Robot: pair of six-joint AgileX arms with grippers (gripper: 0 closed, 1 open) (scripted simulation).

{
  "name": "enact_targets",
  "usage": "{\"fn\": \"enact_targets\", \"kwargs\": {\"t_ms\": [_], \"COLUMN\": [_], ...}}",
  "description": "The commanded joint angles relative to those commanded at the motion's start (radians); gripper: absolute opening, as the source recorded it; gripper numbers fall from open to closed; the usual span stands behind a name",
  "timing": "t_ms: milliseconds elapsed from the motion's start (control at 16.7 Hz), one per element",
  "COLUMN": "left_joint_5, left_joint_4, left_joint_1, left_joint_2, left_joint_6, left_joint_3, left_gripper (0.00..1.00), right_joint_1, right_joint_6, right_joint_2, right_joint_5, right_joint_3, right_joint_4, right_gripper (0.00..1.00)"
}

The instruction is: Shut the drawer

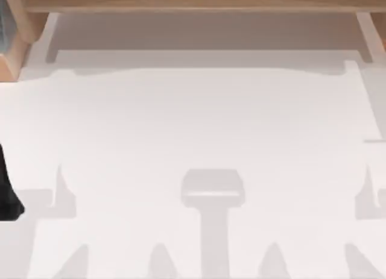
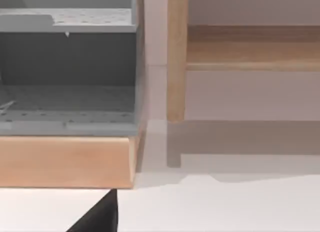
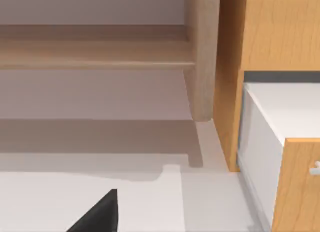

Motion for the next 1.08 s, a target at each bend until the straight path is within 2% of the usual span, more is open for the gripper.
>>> {"fn": "enact_targets", "kwargs": {"t_ms": [360,1080], "left_joint_5": [0.0,0.0], "left_joint_4": [0.0,0.0], "left_joint_1": [0.0,0.0], "left_joint_2": [0.0,0.0], "left_joint_6": [0.0,0.0], "left_joint_3": [0.0,0.0], "left_gripper": [1.0,1.0], "right_joint_1": [-0.055,-0.373], "right_joint_6": [-0.003,0.017], "right_joint_2": [0.109,0.816], "right_joint_5": [-0.048,-0.375], "right_joint_3": [0.043,0.299], "right_joint_4": [0.073,0.516], "right_gripper": [1.0,1.0]}}
